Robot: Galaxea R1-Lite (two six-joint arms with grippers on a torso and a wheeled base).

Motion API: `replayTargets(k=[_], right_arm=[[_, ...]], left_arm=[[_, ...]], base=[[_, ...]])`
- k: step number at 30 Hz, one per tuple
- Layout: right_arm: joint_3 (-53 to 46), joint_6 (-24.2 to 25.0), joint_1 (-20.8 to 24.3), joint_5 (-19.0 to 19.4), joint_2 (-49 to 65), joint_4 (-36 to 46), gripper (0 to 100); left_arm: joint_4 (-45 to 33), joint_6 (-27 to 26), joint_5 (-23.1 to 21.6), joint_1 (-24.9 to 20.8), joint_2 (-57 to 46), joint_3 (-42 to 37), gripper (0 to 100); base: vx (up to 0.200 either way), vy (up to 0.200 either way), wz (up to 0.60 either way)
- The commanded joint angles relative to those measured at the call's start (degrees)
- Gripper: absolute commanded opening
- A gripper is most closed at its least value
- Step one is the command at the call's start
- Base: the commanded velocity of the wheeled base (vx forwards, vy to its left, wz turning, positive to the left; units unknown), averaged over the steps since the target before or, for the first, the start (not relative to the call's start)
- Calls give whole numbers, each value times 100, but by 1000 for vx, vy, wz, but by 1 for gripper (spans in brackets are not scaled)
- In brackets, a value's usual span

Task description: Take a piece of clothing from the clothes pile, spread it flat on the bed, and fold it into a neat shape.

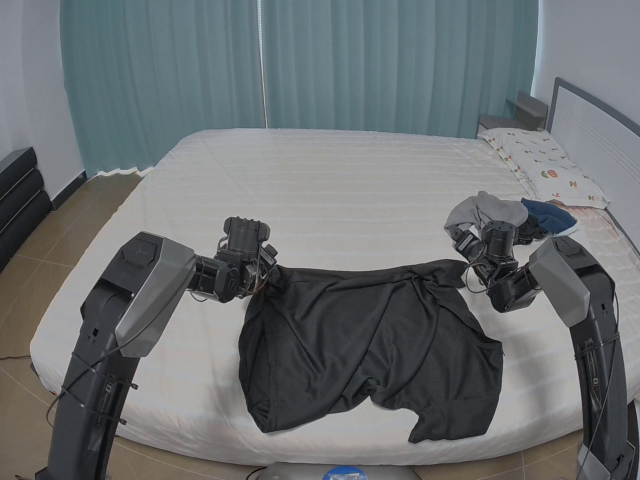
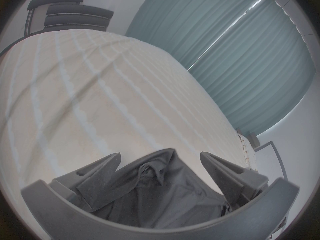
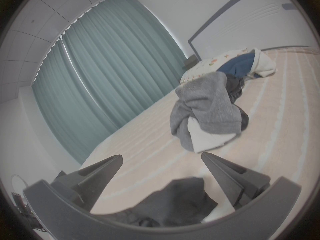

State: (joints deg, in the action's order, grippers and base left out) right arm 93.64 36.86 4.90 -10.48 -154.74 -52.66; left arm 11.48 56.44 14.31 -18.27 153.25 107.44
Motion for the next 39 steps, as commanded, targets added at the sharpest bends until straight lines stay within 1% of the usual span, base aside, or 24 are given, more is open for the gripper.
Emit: replayTargets(k=[1, 3, 6, 9, 11, 13, 14, 15, 16, 17, 19, 20, 21, 22, 23, 24, 26, 28, 30, 31, 32, 33, 34, 39], right_arm=[[-742, 14, -191, 670, 321, -16, 100], [-706, 14, -138, 591, 295, -148, 100], [-935, -4, -51, 530, 418, -157, 100], [-1524, -21, -51, 635, 690, -165, 100], [-1954, -4, -68, 750, 840, -227, 100], [-2350, 58, -68, 767, 980, -262, 100], [-2420, 66, -68, 767, 1007, -280, 100], [-2851, 172, -68, 785, 1156, -473, 100], [-2851, 172, -68, 785, 1156, -473, 100], [-3449, 506, -68, 829, 1420, -860, 100], [-3897, 761, -59, 969, 1631, -1132, 100], [-4046, 805, -59, 1013, 1692, -1202, 100], [-4389, 875, -59, 1092, 1815, -1317, 100], [-4459, 884, -51, 1101, 1842, -1334, 100], [-4846, 901, -33, 1207, 1947, -1457, 100], [-4925, 901, -24, 1224, 1956, -1501, 100], [-5409, 1086, 28, 1294, 2053, -1862, 100], [-5769, 1367, 28, 1338, 2184, -2196, 100], [-6296, 1649, 20, 1708, 2246, -2617, 100], [-6472, 1657, 2, 1927, 2246, -2793, 100], [-6498, 1657, -7, 1954, 2246, -2828, 100], [-6780, 1649, -68, 2279, 2228, -3162, 100], [-6911, 1649, -95, 2384, 2202, -3294, 100], [-7193, 1640, -121, 2428, 2105, -3452, 100]], left_arm=[[21, 51, -394, 105, -779, -891, 100], [21, 148, -464, 96, -928, -1137, 100], [56, 200, -596, 70, -1192, -1638, 100], [179, 200, -948, 61, -1491, -2288, 100], [416, 183, -1124, 61, -1658, -2781, 100], [750, 165, -1159, 43, -1754, -3255, 100], [794, 157, -1159, 43, -1763, -3326, 100], [1066, 148, -1124, 26, -1834, -3677, 100], [1066, 148, -1124, 26, -1834, -3677, 100], [1400, 174, -1176, 26, -2053, -4196, 100], [1699, 174, -1247, -1, -2229, -4688, 100], [1814, 174, -1255, -18, -2273, -4837, 100], [2112, 174, -1255, -62, -2326, -5180, 100], [2174, 174, -1255, -71, -2335, -5259, 100], [2613, 192, -1247, -133, -2387, -5699, 100], [2728, 200, -1247, -150, -2405, -5804, 100], [3396, 236, -1264, -229, -2537, -6402, 100], [3765, 262, -1264, -308, -2545, -6683, 100], [4081, 280, -1264, -423, -2510, -6885, 100], [4143, 280, -1264, -458, -2510, -6947, 100], [4143, 280, -1264, -458, -2510, -6964, 100], [4160, 288, -1273, -546, -2502, -7122, 100], [4195, 288, -1273, -598, -2502, -7202, 100], [4239, 262, -1255, -686, -2466, -7351, 100]], base=[[0, 0, 0], [0, 0, 0], [0, 0, 0], [0, 0, 0], [0, 0, 0], [0, 0, 0], [0, 0, 0], [0, 0, 0], [0, 0, 0], [0, 0, 0], [0, 0, 0], [0, 0, 0], [0, 0, 0], [0, 0, 0], [0, 0, 0], [0, 0, 0], [0, 0, 0], [0, 0, 0], [0, 0, 0], [0, 0, 0], [-200, 0, 0], [-200, 0, 0], [-200, 0, 0], [-200, 0, 0]])
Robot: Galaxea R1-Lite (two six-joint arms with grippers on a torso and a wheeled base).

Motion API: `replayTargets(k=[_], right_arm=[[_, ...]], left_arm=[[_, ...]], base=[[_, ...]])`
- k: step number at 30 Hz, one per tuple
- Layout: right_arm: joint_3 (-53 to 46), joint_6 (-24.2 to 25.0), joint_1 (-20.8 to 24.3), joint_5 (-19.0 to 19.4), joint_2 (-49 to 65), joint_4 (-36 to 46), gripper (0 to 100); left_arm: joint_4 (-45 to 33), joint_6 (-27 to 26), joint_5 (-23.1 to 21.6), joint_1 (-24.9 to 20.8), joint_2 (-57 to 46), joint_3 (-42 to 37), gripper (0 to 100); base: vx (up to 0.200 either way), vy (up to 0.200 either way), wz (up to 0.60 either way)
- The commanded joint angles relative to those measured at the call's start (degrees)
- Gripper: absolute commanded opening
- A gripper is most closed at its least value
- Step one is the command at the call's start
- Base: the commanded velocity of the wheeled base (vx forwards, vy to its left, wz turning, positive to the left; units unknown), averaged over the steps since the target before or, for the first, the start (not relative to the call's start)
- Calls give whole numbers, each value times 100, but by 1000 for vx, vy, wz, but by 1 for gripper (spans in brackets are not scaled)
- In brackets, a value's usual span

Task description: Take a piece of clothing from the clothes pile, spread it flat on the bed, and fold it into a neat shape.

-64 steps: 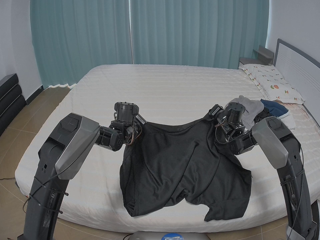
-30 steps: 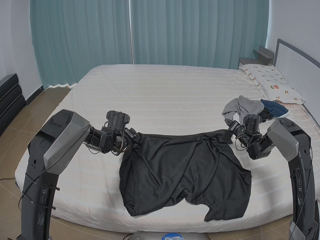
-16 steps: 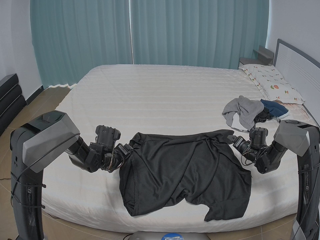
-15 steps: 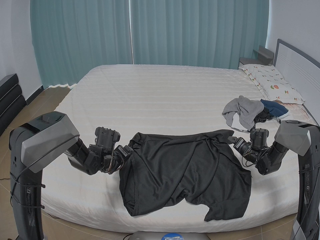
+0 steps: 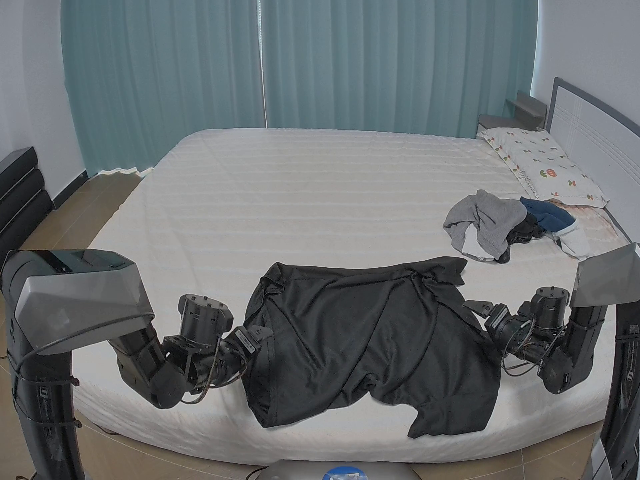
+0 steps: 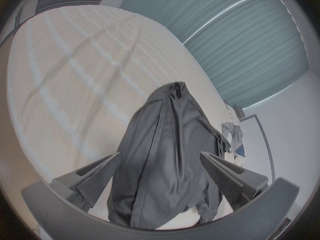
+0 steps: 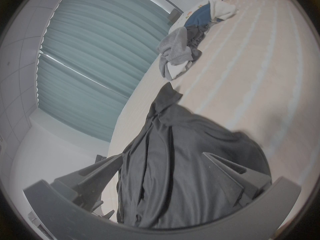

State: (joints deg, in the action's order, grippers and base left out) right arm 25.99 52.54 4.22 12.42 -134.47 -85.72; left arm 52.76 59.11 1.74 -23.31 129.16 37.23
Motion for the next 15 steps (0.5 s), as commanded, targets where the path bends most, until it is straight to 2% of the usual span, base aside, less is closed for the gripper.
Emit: replayTargets(k=[1, 5, 9, 15], right_arm=[[-428, 72, -53, 138, 79, -146, 100], [-402, 72, -53, 155, -114, -146, 100], [-314, 11, -44, 155, -325, -155, 100], [-252, -60, -53, 164, -422, -146, 100]], left_arm=[[112, -5, 1, -183, -58, -330, 100], [164, -75, 168, -394, 136, -304, 100], [463, -269, 564, -622, 364, -269, 100], [481, -638, 740, -833, 487, -234, 100]], base=[[-200, 0, 0], [0, 0, 0], [0, 0, 0], [0, 0, 0]])
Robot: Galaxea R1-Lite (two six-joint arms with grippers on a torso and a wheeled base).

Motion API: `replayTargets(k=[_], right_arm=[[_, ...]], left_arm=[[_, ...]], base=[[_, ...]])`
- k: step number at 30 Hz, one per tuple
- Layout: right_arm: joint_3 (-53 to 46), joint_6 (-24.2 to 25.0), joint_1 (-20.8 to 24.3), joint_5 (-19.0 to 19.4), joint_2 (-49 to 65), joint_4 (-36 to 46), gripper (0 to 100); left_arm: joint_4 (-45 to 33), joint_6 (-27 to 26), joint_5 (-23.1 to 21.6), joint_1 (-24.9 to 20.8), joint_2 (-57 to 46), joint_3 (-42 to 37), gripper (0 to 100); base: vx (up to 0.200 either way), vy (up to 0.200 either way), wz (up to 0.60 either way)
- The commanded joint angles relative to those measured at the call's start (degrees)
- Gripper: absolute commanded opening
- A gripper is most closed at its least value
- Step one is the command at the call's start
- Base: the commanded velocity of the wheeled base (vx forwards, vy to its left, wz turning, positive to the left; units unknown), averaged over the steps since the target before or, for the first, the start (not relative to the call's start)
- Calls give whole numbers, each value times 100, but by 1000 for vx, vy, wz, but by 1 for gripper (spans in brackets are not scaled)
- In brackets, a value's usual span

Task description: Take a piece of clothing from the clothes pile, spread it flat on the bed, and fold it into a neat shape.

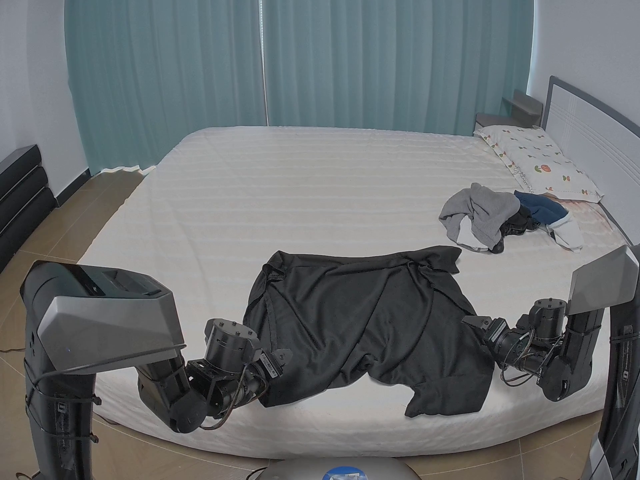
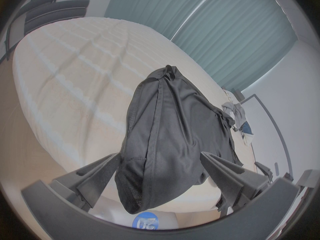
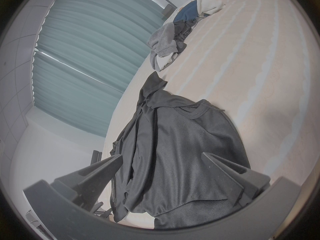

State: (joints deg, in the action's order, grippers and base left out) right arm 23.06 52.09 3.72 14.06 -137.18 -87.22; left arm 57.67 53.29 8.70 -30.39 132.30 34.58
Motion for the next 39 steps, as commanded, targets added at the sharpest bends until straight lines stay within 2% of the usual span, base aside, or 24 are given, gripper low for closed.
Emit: replayTargets(k=[1, 11, 13, 15, 21, 24, 27, 39], right_arm=[[40, -6, 6, 1, -160, -5, 100], [49, -23, 15, 1, -221, -5, 100], [49, -23, 24, 1, -221, -5, 100], [49, -32, 32, 1, -230, -5, 100], [49, -32, 32, -8, -230, -14, 100], [49, -32, 41, -8, -230, -14, 100], [49, -32, 50, -8, -239, -14, 100], [14, -32, 59, -8, -344, -251, 100]], left_arm=[[-19, -55, 70, -134, 173, 31, 100], [-37, -213, 307, -160, 173, -13, 100], [69, -292, 571, -151, 120, -13, 100], [209, -266, 633, -116, -64, 4, 100], [332, 42, 553, -160, -354, 13, 100], [332, 86, 158, -160, -240, 40, 100], [341, 94, -18, -160, -3, 110, 100], [552, -46, 44, -274, 410, 66, 100]], base=[[0, 0, 0], [0, 0, 0], [0, 0, 0], [0, 0, 0], [0, 0, 0], [0, 0, 0], [0, 0, 0], [0, 0, 0]])
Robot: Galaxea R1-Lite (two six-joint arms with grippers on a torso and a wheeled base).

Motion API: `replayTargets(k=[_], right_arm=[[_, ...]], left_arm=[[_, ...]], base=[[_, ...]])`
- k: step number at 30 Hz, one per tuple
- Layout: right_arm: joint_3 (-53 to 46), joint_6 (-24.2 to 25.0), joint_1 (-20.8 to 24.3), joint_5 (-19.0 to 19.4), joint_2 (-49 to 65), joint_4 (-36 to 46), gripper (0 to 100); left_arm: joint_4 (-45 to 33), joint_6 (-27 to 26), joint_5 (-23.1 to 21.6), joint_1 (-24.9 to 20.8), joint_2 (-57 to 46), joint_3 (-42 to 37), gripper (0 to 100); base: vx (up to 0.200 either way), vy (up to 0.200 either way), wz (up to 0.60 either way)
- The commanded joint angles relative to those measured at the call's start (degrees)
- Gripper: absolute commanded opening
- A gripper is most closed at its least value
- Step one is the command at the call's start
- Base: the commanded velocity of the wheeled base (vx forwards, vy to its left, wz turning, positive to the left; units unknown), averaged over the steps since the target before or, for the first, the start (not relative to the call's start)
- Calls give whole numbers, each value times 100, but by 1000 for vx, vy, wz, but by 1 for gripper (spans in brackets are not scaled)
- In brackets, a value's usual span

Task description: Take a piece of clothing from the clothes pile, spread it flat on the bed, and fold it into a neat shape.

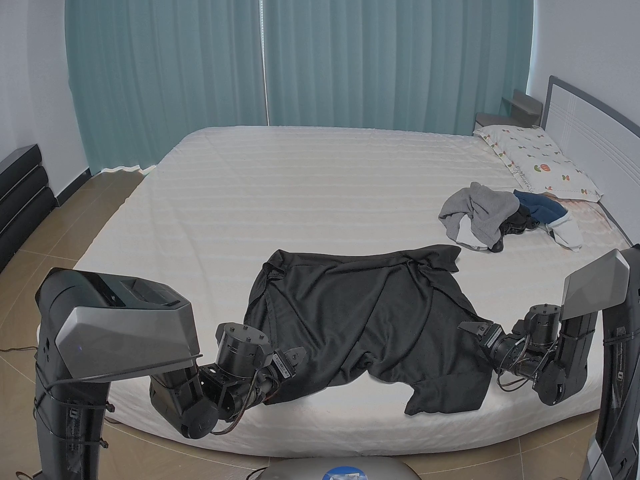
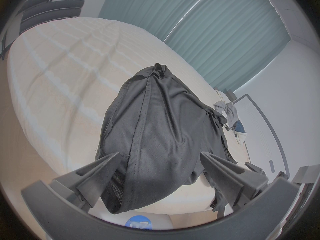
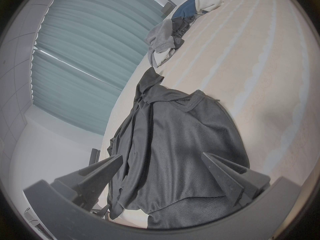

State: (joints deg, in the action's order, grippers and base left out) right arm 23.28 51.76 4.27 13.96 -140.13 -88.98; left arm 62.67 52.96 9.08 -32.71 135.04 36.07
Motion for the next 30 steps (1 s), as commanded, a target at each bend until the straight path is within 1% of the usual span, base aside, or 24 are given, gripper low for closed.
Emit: replayTargets(k=[1, 4, 10, 12, 19, 23, 24, 30], right_arm=[[1, 1, 4, -7, -49, -76, 100], [1, 1, 4, -7, -58, -76, 100], [9, -8, 4, -16, -58, -76, 100], [9, 1, 4, -16, -58, -76, 100], [18, 1, 4, -25, -58, -76, 100], [18, 1, 4, -25, -58, -76, 100], [18, 1, 13, -25, -58, -76, 100], [-26, -8, 13, -42, -41, -76, 100]], left_arm=[[96, -31, 6, -78, 137, -153, 100], [184, -145, 23, -131, 243, -171, 100], [509, -576, 463, -219, 559, -162, 100], [615, -576, 472, -219, 577, -171, 100], [615, -593, 480, -245, 594, -171, 100], [615, -734, 480, -245, 612, -179, 100], [615, -734, 480, -245, 612, -179, 0], [623, -725, 604, -113, 603, -346, 0]], base=[[0, 0, 0], [0, 0, 0], [0, 0, 0], [0, 0, 0], [0, 0, 0], [0, 0, 0], [0, 0, 0], [0, 0, 0]])
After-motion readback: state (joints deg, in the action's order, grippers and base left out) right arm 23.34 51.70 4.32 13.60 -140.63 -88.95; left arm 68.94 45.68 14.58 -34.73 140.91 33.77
